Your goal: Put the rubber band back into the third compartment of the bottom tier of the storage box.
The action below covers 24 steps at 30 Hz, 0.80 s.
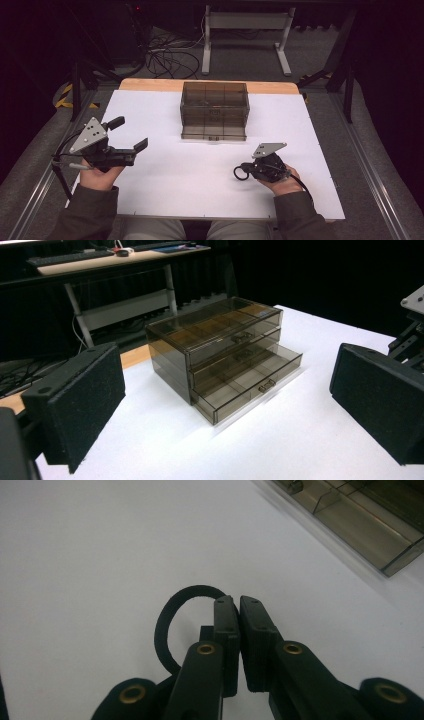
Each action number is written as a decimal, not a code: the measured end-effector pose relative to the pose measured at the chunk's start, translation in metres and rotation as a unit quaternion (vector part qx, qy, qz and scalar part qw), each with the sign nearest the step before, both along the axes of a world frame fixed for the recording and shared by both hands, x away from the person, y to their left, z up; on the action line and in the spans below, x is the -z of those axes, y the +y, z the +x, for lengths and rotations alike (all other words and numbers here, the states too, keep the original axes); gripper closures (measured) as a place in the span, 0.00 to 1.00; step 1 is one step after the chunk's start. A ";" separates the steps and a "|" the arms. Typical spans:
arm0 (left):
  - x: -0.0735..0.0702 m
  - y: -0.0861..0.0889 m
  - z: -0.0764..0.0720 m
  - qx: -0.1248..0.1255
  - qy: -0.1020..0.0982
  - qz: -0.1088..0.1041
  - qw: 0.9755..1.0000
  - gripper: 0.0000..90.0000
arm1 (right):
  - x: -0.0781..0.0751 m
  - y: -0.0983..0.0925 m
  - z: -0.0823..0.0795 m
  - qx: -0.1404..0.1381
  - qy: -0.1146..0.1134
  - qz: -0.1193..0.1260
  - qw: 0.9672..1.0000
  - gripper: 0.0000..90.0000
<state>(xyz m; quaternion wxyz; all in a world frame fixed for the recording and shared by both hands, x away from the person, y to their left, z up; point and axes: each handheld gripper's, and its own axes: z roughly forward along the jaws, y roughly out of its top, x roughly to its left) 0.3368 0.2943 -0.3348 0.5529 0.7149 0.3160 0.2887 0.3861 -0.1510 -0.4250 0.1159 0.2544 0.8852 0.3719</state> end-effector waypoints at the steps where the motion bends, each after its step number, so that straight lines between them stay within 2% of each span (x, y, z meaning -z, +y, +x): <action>1: 0.000 0.000 0.000 0.000 0.002 0.000 1.000 0.02 | 0.000 0.000 0.000 0.003 -0.003 0.002 1.000 0.97; 8: 0.001 -0.002 0.000 0.002 0.002 0.003 1.000 0.02 | 0.000 0.004 0.002 0.017 -0.026 0.011 0.999 0.97; 24: 0.001 -0.002 0.001 0.006 0.005 0.005 1.000 0.02 | -0.011 0.003 0.006 0.054 -0.053 0.053 0.996 0.97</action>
